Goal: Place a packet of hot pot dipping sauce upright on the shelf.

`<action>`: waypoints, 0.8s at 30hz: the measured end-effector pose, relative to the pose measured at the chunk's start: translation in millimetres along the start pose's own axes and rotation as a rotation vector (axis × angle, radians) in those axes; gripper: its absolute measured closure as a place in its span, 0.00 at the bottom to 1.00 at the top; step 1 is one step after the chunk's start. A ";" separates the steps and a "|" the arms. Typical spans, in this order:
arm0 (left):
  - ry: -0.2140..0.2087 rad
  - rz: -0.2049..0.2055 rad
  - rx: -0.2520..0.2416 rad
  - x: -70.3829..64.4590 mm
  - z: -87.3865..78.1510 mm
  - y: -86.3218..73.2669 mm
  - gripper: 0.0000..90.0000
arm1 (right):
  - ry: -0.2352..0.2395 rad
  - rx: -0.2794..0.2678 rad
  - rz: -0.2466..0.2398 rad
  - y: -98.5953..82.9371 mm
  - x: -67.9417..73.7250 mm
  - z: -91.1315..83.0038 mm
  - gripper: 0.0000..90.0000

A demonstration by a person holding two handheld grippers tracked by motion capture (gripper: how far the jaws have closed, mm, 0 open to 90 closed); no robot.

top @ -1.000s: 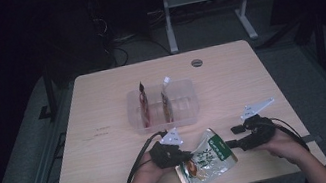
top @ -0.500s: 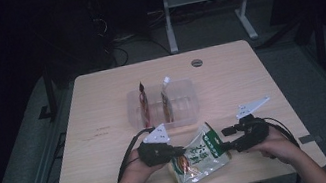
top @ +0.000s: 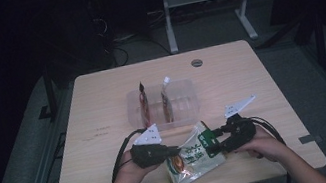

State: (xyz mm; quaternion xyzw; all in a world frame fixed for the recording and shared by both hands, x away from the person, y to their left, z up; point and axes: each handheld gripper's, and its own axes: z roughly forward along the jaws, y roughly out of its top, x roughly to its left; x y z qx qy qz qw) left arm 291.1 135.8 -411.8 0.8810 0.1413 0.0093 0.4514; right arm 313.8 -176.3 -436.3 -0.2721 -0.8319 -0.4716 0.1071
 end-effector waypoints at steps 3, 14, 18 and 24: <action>0.007 -0.005 -0.002 -1.9 -1.7 -0.8 1.00 | 0.034 0.009 -0.008 2.1 -1.2 7.8 0.35; 0.044 -0.029 -0.013 -3.5 -10.2 -7.7 1.00 | 0.111 0.051 -0.015 9.2 -3.2 25.8 0.51; 0.053 -0.042 -0.012 -0.9 -12.3 -9.8 1.00 | 0.111 0.037 -0.015 11.1 -3.0 25.3 0.59; 0.055 -0.049 -0.025 -0.1 -14.1 -10.5 1.00 | 0.124 0.023 -0.018 12.9 -2.7 26.0 0.66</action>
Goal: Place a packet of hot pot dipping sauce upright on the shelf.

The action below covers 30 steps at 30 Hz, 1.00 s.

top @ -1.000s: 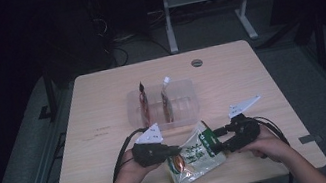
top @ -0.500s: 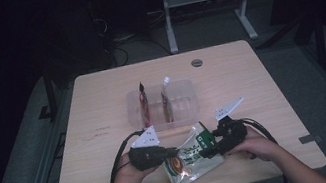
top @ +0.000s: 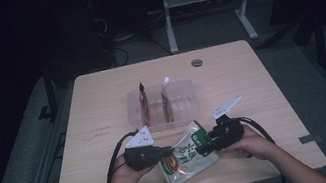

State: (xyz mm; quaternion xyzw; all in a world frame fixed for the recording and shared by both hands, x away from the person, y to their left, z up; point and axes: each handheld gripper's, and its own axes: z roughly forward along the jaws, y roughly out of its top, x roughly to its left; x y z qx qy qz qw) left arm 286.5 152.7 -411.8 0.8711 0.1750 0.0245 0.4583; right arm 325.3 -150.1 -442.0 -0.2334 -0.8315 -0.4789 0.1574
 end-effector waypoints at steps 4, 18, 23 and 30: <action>0.001 -0.003 -0.001 0.8 0.2 -0.3 1.00 | 0.013 -0.010 0.001 0.6 0.7 -0.2 0.74; 0.008 -0.003 -0.013 3.1 1.8 -0.2 1.00 | 0.058 0.004 0.005 0.3 -1.1 0.5 0.99; 0.032 -0.007 -0.015 6.2 1.1 -0.9 0.95 | 0.035 -0.010 -0.024 1.5 0.1 0.4 1.00; 0.094 -0.072 -0.088 15.1 -21.7 -2.7 0.80 | 0.022 -0.030 -0.046 3.6 4.1 -4.7 1.00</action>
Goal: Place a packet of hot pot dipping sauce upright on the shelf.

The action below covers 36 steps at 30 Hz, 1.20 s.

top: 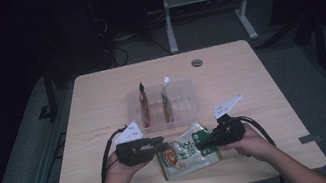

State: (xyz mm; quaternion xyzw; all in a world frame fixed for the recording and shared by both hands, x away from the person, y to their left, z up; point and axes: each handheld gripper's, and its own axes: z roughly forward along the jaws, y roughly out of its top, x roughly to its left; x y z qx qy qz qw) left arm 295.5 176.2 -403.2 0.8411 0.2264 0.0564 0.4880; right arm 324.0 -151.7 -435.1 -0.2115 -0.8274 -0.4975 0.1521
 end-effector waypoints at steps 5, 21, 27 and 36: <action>0.016 0.007 0.017 1.0 -2.2 0.3 1.00 | -0.001 -0.012 -0.010 2.6 0.6 -2.0 1.00; 0.062 0.114 0.054 -5.7 20.5 17.0 0.99 | 0.053 -0.077 -0.067 22.8 18.0 -2.3 1.00; 0.012 0.108 0.084 -4.9 31.2 17.7 0.97 | 0.075 -0.087 -0.090 31.0 22.4 1.8 1.00; -0.068 0.111 0.095 -16.0 48.8 20.5 0.97 | 0.092 -0.107 -0.117 44.8 24.2 6.2 1.00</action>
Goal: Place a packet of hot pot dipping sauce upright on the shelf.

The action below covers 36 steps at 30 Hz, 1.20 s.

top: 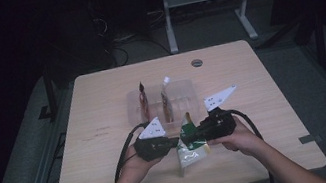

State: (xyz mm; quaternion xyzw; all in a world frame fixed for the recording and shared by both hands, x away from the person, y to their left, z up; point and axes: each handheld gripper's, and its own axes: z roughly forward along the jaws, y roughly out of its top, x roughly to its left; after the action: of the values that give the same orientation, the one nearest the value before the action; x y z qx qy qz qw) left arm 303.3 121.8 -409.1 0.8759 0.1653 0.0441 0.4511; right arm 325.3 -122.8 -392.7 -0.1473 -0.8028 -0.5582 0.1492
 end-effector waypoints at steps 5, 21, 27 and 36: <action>-0.010 -0.003 0.003 -0.3 0.5 -0.5 0.96 | -0.003 -0.006 -0.013 2.7 0.2 -1.0 1.00; 0.020 -0.042 -0.008 12.0 -20.9 -9.0 0.77 | -0.040 -0.047 -0.009 3.2 0.2 -15.8 1.00; 0.016 -0.066 0.013 15.9 -33.5 -20.4 0.64 | -0.053 -0.058 -0.008 4.7 1.0 -22.1 1.00; 0.024 -0.081 0.052 11.4 -47.9 -42.3 0.41 | -0.087 -0.075 -0.036 16.1 -2.8 -35.8 1.00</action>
State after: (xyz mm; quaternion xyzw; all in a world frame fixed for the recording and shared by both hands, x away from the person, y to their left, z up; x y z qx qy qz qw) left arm 292.7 185.4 -415.8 0.8792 0.2072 0.0321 0.4278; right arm 337.0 -151.3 -368.2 -0.1622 -0.7897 -0.5834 0.0984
